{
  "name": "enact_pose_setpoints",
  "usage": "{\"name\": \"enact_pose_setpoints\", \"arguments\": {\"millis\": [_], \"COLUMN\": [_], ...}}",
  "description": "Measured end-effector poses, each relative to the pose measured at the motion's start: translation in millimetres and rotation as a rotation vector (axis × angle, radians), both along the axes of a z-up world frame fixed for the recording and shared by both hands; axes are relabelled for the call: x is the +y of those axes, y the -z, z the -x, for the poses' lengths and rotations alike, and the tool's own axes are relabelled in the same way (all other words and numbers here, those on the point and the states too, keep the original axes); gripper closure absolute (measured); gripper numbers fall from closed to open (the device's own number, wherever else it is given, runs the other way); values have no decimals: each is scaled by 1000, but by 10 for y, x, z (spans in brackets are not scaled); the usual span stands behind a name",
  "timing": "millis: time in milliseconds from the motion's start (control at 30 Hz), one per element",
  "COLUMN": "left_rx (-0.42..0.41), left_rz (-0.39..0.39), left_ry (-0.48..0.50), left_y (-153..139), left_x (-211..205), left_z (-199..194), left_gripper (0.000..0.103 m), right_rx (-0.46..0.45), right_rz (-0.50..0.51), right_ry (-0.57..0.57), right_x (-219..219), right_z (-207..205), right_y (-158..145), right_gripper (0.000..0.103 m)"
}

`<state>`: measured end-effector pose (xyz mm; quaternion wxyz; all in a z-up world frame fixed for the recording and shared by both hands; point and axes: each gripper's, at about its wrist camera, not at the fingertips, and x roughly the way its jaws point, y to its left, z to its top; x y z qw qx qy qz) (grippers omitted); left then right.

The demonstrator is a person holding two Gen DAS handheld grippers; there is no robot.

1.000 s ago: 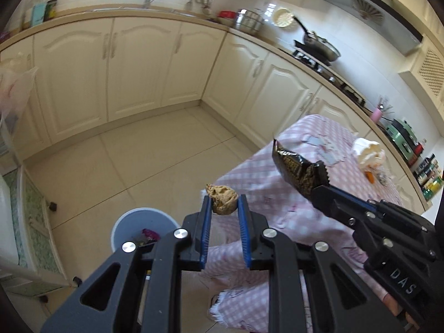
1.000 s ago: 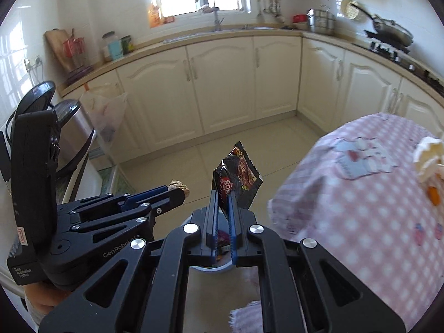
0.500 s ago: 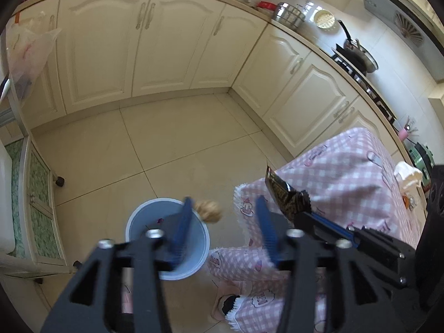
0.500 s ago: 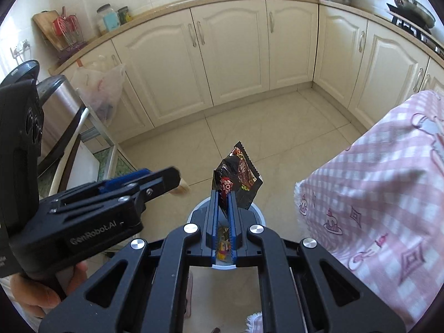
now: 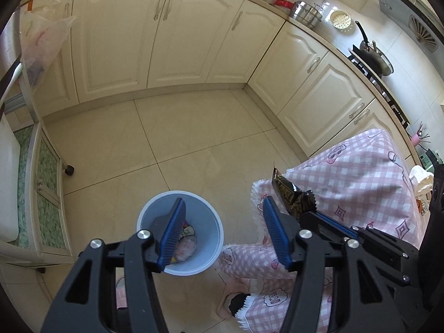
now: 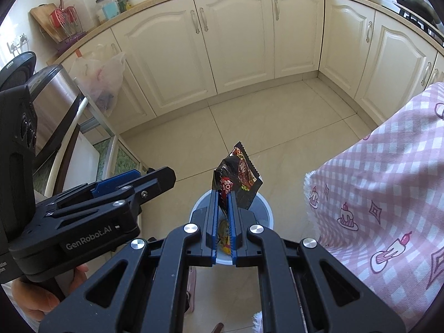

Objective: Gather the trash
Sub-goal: 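Carry the crumb and dark packet over the blue bin and open both grippers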

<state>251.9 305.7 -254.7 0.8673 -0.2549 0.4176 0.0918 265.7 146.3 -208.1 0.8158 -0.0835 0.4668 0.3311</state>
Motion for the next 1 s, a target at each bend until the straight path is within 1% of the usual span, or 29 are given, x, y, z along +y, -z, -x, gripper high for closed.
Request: {"name": "enact_pose_setpoints", "arguments": {"millis": [300, 367, 400, 567, 733, 867, 1000], "left_rx": [-27, -34, -39, -51, -59, -80, -113], "left_rz": [-5, -4, -2, 0, -6, -18, -43], "left_ry": [-43, -51, -54, -53, -16, 30, 97], "left_y": [-84, -113, -131, -196, -271, -414, -640], "left_x": [131, 164, 179, 184, 17, -223, -579], "left_z": [90, 98, 98, 103, 78, 54, 17], "left_gripper": [46, 46, 46, 46, 46, 46, 46], "right_rx": [6, -3, -14, -48, -74, -110, -158], "right_rz": [-31, -65, -79, -79, -67, -61, -63], "right_ry": [-17, -28, -27, -25, 0, 36, 90], "right_x": [104, 125, 130, 134, -49, -322, -775], "right_z": [-27, -41, -53, -78, -50, -6, 38], "right_y": [-12, -28, -41, -102, -225, -412, -666], "right_gripper": [97, 94, 94, 89, 89, 84, 81]}}
